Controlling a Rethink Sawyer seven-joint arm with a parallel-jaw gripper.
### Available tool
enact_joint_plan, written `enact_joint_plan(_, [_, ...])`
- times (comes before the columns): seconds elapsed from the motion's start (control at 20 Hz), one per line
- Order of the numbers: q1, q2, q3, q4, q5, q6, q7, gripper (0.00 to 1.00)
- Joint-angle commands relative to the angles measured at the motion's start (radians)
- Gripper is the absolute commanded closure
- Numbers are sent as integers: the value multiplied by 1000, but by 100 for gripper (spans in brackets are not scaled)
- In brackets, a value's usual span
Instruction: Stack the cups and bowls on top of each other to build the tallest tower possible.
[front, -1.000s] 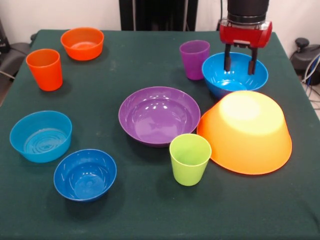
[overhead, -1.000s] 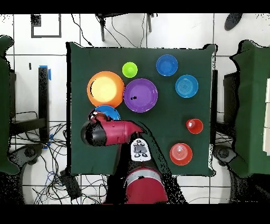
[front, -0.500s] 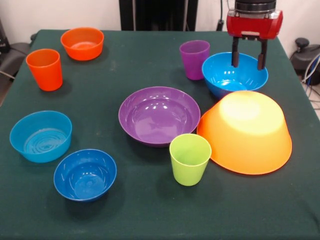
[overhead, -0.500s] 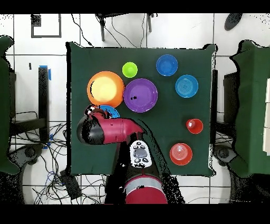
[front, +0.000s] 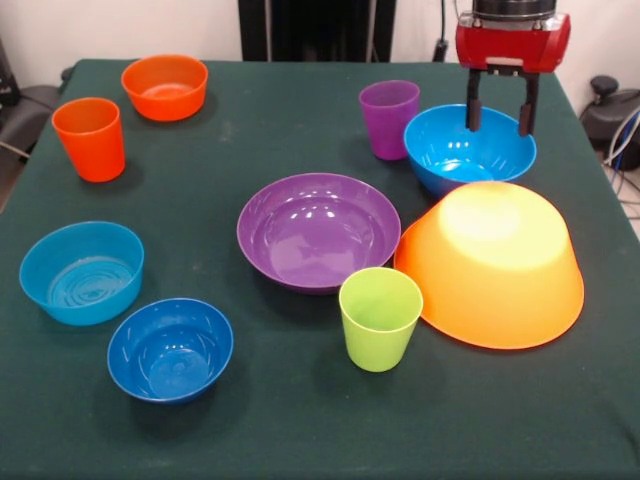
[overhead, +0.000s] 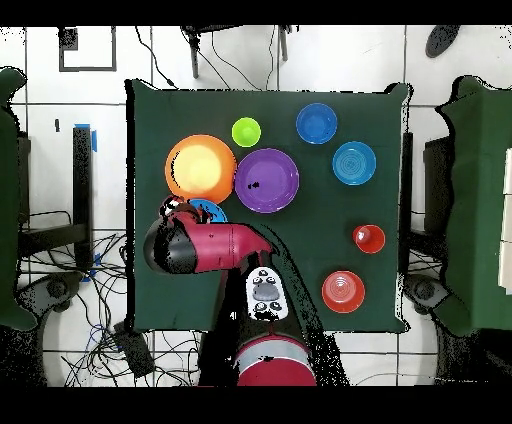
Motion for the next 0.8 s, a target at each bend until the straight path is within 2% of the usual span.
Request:
enact_joint_plan(0.05, [-22,31,54,23,-23,88,37,0])
enact_joint_plan(0.25, [-30,23,47,30,-43,97,14,0])
enact_joint_plan(0.55, [-83,27,73,41,-73,83,-21,0])
enact_joint_plan(0.7, [-98,-10,85,52,-67,124,-34,0])
enact_joint_plan(0.8, [-118,-8,95,40,-68,139,-48,0])
